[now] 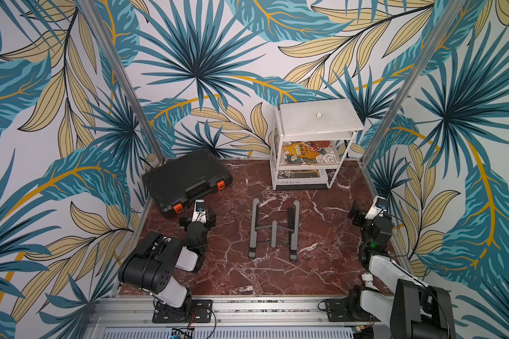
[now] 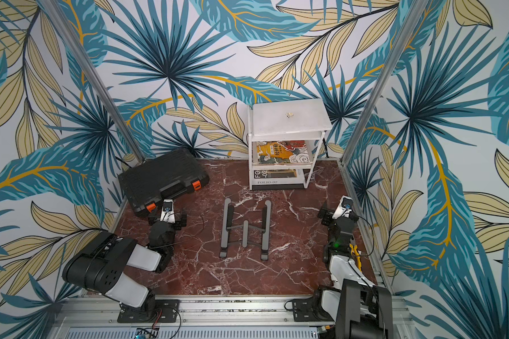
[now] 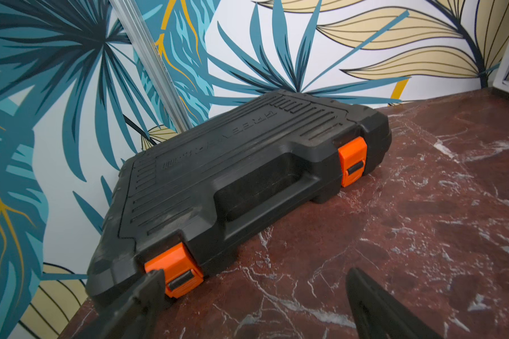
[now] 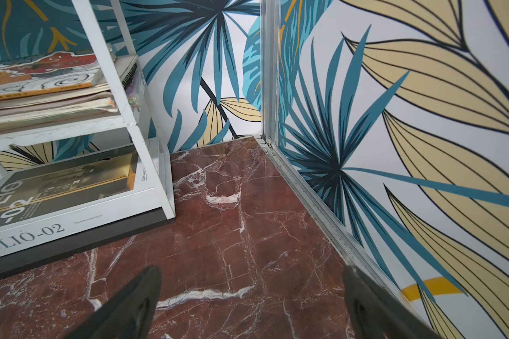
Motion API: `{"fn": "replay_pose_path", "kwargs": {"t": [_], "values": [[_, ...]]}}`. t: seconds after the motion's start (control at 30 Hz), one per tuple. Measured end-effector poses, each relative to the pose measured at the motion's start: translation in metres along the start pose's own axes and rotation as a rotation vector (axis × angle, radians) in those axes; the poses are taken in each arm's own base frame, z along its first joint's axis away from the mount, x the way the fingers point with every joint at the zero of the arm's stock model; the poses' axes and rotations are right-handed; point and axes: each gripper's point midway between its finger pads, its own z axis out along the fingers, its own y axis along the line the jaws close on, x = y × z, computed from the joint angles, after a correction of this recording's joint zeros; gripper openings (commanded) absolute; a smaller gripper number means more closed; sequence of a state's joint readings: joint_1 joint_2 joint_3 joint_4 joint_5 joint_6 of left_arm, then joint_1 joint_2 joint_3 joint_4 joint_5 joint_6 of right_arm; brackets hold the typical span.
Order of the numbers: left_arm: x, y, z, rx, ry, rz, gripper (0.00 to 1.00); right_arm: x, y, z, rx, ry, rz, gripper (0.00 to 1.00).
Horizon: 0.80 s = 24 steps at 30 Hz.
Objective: Close the laptop lid and set it aside
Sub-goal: Reset both arms
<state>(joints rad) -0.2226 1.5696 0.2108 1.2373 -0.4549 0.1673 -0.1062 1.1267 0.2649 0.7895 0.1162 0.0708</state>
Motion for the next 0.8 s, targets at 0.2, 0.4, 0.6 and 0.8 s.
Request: {"fn": "replay_pose_path", "kwargs": {"t": [0.2, 0.4, 0.6, 0.8], "values": [[-0.008, 0.013, 0.019, -0.009, -0.007, -0.06, 1.0, 0.033, 0.015, 0.0, -0.054, 0.031, -0.01, 0.99], [-0.005, 0.007, 0.028, 0.015, 0.031, -0.063, 1.0, 0.059, 0.032, 0.009, -0.083, 0.047, -0.038, 1.0], [-0.004, 0.006, 0.03, 0.018, 0.045, -0.062, 1.0, 0.069, 0.038, 0.028, -0.084, 0.105, -0.062, 1.0], [-0.001, 0.006, 0.03, 0.019, 0.056, -0.059, 1.0, 0.034, 0.048, 0.052, -0.088, 0.063, -0.063, 0.99]]}}
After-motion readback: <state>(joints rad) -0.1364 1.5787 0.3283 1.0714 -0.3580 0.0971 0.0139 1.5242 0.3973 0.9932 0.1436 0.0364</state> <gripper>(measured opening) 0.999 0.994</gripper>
